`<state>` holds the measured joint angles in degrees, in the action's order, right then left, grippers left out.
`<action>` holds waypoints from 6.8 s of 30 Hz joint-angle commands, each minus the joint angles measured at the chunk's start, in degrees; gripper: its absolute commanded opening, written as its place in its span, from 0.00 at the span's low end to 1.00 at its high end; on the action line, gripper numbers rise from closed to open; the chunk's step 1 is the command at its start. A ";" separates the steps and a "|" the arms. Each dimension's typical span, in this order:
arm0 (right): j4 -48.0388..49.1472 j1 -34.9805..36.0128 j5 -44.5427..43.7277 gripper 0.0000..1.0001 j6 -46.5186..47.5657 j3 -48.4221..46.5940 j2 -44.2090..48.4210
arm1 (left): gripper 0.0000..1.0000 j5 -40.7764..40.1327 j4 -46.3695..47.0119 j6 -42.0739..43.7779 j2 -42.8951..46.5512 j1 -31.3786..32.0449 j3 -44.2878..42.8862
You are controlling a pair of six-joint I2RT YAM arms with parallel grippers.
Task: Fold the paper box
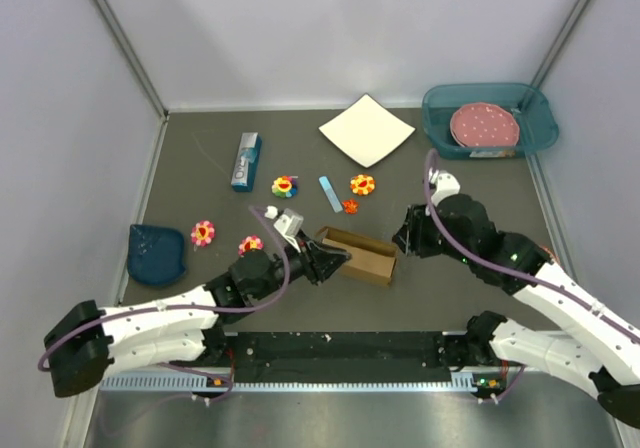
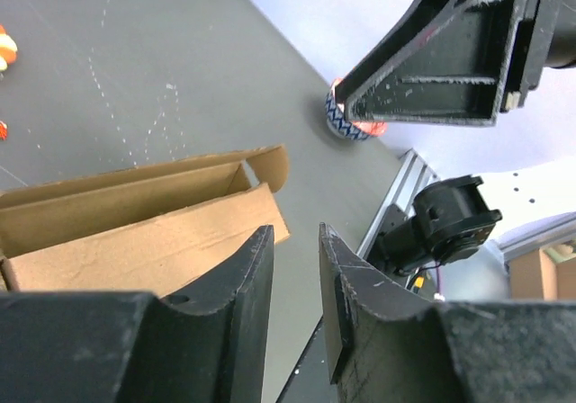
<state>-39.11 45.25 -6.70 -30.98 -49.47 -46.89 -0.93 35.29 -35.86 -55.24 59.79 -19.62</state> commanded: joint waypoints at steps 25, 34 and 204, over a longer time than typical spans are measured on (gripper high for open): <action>1.23 -10.37 13.20 0.00 9.71 -24.01 -45.74 | 0.00 -0.74 17.16 -2.90 -17.68 4.81 8.28; 3.07 -6.85 12.24 0.00 10.15 -19.35 -47.85 | 0.00 -0.56 21.58 -2.55 -28.07 4.72 2.04; 33.86 -8.69 5.90 0.00 -37.84 42.54 5.32 | 0.37 -1.53 -8.13 -10.46 -17.18 -25.78 0.63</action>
<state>-1.78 36.95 -2.96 -72.03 -3.27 -41.21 -3.62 22.68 -45.95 -70.30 34.26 -16.58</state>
